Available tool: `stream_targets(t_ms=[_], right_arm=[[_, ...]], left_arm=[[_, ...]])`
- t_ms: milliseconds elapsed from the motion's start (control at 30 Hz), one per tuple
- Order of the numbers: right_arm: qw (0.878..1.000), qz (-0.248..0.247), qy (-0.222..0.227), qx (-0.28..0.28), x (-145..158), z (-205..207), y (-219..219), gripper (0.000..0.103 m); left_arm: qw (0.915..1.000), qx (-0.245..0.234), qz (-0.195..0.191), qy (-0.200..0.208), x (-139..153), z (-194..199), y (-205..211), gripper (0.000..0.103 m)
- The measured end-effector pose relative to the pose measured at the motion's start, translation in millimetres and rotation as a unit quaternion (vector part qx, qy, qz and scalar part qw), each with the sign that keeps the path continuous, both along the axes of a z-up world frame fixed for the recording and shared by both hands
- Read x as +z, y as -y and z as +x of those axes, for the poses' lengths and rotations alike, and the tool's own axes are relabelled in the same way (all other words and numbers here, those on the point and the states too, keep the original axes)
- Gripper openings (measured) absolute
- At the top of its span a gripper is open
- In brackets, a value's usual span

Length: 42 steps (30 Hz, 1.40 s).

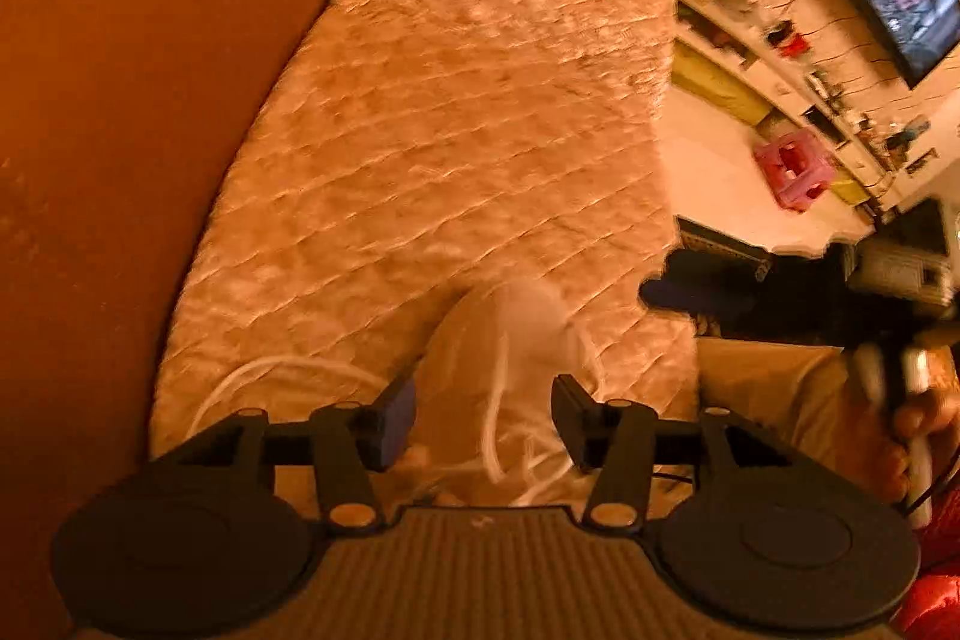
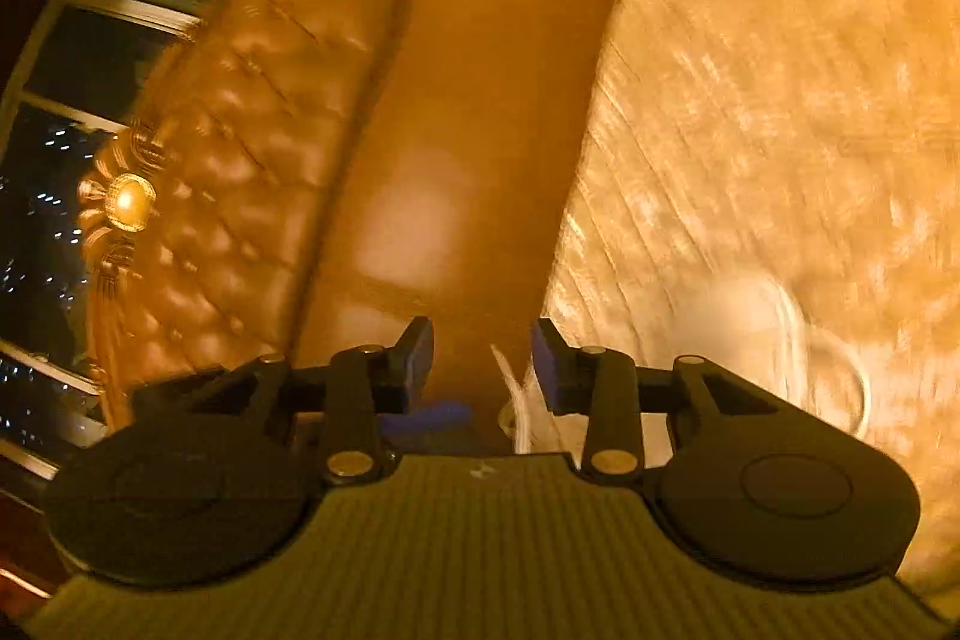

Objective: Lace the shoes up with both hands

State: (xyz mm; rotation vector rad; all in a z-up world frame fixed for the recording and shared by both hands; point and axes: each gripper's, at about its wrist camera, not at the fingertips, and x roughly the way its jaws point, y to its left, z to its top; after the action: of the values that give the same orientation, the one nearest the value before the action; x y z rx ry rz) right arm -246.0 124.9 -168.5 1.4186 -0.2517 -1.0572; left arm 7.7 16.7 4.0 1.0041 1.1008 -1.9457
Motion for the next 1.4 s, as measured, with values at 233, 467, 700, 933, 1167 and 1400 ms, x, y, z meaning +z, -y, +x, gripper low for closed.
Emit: stream_targets(t_ms=[233, 467, 700, 933, 1167, 1400], right_arm=[[0.999, 0.040, 0.026, -0.013, -29, 12, -13, 0.043], [0.996, 0.034, -0.042, -0.068, -30, 6, -28, 0.057], [0.994, -0.025, -0.095, 0.050, -5, 43, -8, 0.058], [0.987, -0.019, -0.106, 0.116, -3, 69, 20, 0.058], [1.000, -0.018, -0.020, 0.013, 1, 31, 24, 0.008], [0.977, -0.134, 0.123, -0.106, 52, -26, 4, 0.006]], left_arm=[[0.9986, -0.015, 0.050, 0.000, -37, -14, 8, 0.030], [0.9964, 0.027, -0.071, -0.038, 0, -11, -2, 0.002], [0.9788, 0.004, -0.147, -0.142, 85, -14, -7, 0.002], [0.9398, -0.003, -0.200, -0.277, 163, -2, -2, 0.002], [0.8980, -0.036, -0.309, -0.311, 223, 1, -19, 0.002], [0.9146, -0.013, -0.296, -0.275, 202, 11, -23, 0.002]])
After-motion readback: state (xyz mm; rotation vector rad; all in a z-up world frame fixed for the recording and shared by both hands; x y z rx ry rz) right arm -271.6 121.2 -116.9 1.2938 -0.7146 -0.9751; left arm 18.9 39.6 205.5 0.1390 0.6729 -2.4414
